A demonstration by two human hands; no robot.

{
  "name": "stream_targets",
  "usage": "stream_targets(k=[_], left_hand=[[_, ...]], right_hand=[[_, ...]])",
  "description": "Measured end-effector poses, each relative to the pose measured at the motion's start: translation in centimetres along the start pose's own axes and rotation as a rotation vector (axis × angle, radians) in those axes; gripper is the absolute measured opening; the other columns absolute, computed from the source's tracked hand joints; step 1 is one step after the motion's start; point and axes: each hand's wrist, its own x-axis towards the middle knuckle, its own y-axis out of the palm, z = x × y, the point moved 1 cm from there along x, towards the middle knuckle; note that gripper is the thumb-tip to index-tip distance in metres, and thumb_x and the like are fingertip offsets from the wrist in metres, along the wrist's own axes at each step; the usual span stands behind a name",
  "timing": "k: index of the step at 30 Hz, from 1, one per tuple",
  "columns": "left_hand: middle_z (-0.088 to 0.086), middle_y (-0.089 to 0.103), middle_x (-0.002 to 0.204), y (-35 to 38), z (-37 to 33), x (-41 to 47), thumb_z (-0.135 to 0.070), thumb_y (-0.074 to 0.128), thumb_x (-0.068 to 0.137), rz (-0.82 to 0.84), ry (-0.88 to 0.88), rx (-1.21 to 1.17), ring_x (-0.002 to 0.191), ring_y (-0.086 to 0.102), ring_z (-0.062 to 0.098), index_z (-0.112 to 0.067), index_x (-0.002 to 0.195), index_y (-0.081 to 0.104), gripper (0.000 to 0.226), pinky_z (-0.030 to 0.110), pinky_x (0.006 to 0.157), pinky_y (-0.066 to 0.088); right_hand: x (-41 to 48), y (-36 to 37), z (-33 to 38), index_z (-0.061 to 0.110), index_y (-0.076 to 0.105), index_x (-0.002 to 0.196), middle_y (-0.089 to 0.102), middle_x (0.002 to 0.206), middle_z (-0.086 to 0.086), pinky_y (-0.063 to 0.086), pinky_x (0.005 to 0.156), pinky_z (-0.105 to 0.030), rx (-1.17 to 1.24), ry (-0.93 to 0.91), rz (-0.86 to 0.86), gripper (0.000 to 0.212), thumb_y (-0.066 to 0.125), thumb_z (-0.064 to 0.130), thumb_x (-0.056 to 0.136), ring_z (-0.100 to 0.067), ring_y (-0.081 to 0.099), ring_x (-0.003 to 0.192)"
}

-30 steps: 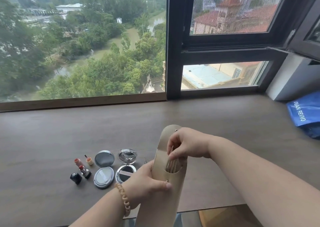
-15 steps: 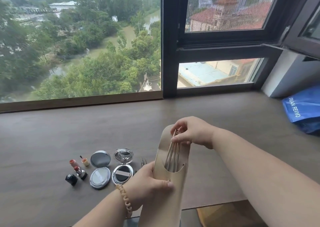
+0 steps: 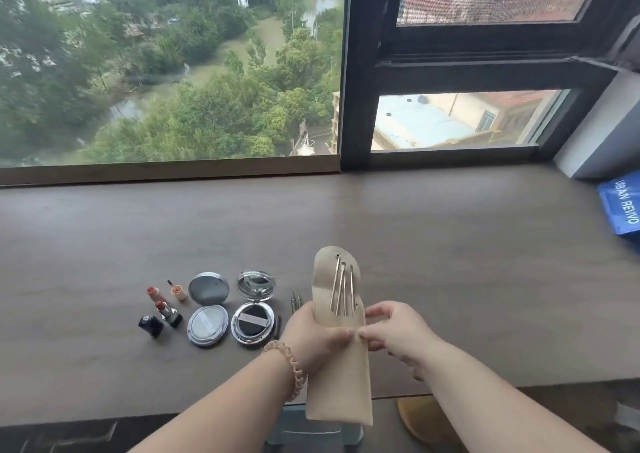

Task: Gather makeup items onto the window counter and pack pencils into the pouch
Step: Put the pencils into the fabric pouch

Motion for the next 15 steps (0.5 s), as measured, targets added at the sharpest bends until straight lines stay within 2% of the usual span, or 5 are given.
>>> stream_targets(k=[3,5,7,11,15], left_hand=[[-0.008,0.07,0.087,0.3,1.4,1.4,-0.027,0.083,0.06,-0.107,-0.071,0.274,0.084,0.068,0.012,-0.024,0.085,0.061,0.033,0.036,0.085,0.055],[-0.006,0.067,0.097,0.4,2.2,1.9,-0.038,0.082,0.059,-0.158,-0.123,0.421,0.092,0.065,0.013,-0.022,0.1,0.056,0.051,0.032,0.086,0.052],[-0.004,0.066,0.103,0.7,3.0,2.2,-0.036,0.079,0.064,-0.168,-0.129,0.501,0.096,0.063,0.014,-0.021,0.111,0.052,0.056,0.028,0.087,0.049],[-0.002,0.066,0.109,1.4,4.1,2.8,-0.029,0.071,0.071,-0.173,-0.116,0.61,0.101,0.061,0.014,-0.021,0.116,0.051,0.05,0.022,0.085,0.046],[0.003,0.065,0.109,1.6,4.9,3.7,-0.03,0.066,0.072,-0.219,-0.121,0.691,0.103,0.061,0.021,-0.017,0.107,0.053,0.04,0.03,0.088,0.049]], right_hand=[[1.2,0.4,-1.2,0.006,0.059,0.105,0.063,0.07,-0.01,0.049,0.052,-0.018,0.014,-0.016,-0.054,0.029,0.067,-0.002,0.078,-0.019,0.06,0.059],[2.2,0.4,-2.1,0.007,0.059,0.101,0.062,0.066,-0.009,0.053,0.061,-0.029,-0.01,-0.021,-0.11,0.027,0.066,-0.003,0.077,-0.02,0.059,0.059],[3.2,0.4,-3.0,0.009,0.061,0.099,0.06,0.065,-0.008,0.055,0.071,-0.042,-0.025,-0.009,-0.158,0.027,0.066,-0.003,0.076,-0.022,0.059,0.062],[4.3,0.9,-4.1,0.012,0.061,0.098,0.058,0.064,-0.002,0.045,0.055,-0.028,-0.082,-0.001,-0.188,0.024,0.066,0.001,0.077,-0.016,0.056,0.058],[5.6,1.6,-4.2,0.018,0.06,0.098,0.06,0.067,0.003,0.046,0.063,-0.028,-0.183,-0.034,-0.214,0.023,0.065,0.009,0.078,-0.014,0.059,0.065]])
